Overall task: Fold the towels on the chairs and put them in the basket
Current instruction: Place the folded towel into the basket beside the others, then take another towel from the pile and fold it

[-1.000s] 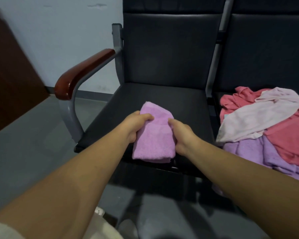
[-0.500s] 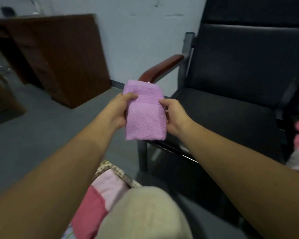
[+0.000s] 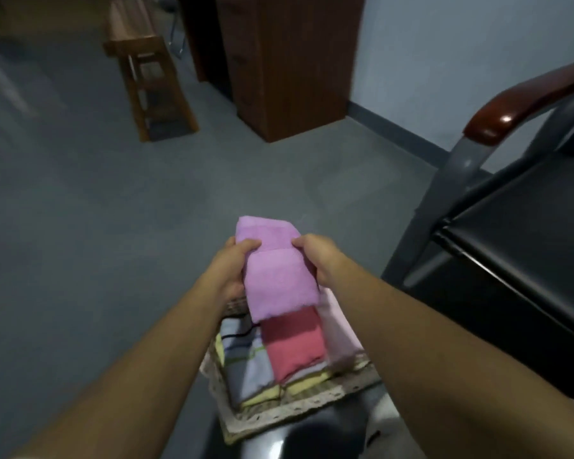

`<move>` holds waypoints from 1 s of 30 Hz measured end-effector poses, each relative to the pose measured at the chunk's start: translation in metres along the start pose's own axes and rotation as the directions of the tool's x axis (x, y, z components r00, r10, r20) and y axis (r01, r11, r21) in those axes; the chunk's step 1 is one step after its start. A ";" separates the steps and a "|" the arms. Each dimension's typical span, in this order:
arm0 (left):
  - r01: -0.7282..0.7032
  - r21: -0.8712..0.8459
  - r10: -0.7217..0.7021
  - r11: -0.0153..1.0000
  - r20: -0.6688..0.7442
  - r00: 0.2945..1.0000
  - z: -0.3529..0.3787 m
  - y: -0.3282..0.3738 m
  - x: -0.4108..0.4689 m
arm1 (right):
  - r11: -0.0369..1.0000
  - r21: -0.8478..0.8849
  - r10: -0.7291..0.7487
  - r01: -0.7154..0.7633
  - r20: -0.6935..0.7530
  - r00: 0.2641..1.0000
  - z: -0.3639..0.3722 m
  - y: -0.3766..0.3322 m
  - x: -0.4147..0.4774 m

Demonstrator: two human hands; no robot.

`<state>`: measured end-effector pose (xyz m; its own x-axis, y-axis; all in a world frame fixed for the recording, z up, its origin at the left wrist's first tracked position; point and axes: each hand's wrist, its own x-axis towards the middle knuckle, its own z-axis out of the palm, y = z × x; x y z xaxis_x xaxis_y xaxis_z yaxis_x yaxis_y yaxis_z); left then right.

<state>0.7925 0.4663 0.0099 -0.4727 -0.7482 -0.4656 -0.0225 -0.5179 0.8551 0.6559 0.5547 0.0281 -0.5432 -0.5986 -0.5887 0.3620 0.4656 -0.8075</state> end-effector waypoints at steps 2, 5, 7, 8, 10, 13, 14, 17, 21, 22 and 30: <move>0.078 0.062 -0.075 0.995 -0.051 0.996 -0.032 -0.034 -0.005 | 0.997 -0.035 0.077 -0.075 0.039 0.996 0.020 0.039 0.012; 0.120 0.188 -0.096 0.975 -0.132 0.987 -0.065 -0.074 -0.018 | 0.987 -0.098 0.135 -0.128 0.074 0.988 0.037 0.090 0.022; 0.100 0.319 -0.047 0.942 -0.169 0.984 -0.078 -0.093 -0.028 | 0.970 -0.211 0.135 -0.120 0.061 0.989 0.044 0.114 0.021; 0.084 0.382 -0.019 0.920 -0.172 0.985 -0.080 -0.099 -0.032 | 0.954 -0.279 0.128 -0.109 0.051 0.991 0.046 0.123 0.020; 0.082 0.492 0.013 0.867 -0.186 0.982 -0.085 -0.109 -0.037 | 0.932 -0.344 0.146 -0.116 0.062 0.987 0.052 0.136 0.019; 0.148 0.663 0.042 0.733 -0.262 0.964 -0.090 -0.115 -0.032 | 0.888 -0.443 0.157 -0.121 0.045 0.987 0.060 0.149 0.021; 0.191 0.688 0.044 0.700 -0.309 0.950 -0.091 -0.116 -0.029 | 0.886 -0.455 0.124 -0.083 0.062 0.990 0.063 0.151 0.021; 0.243 0.705 0.067 0.667 -0.381 0.922 -0.086 -0.122 -0.021 | 0.867 -0.486 -0.065 0.112 0.112 0.992 0.064 0.152 0.022; 0.101 0.799 0.281 0.593 -0.323 0.904 -0.070 -0.139 -0.028 | 0.390 -0.807 -0.291 0.442 0.348 0.891 0.041 0.162 0.030; 0.041 0.861 0.393 0.508 -0.273 0.878 -0.070 -0.147 -0.030 | 0.207 -0.851 -0.267 0.482 0.425 0.865 0.033 0.169 0.035; -0.192 0.981 -0.027 -0.033 0.192 0.981 -0.081 -0.169 -0.018 | -0.132 -0.846 -0.184 0.516 0.532 0.826 0.002 0.177 0.048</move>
<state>0.8767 0.5338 -0.1449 -0.6319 -0.6409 -0.4358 -0.7723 0.5677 0.2851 0.6950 0.6069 -0.1435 -0.1122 -0.9274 -0.3570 -0.9693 0.1812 -0.1662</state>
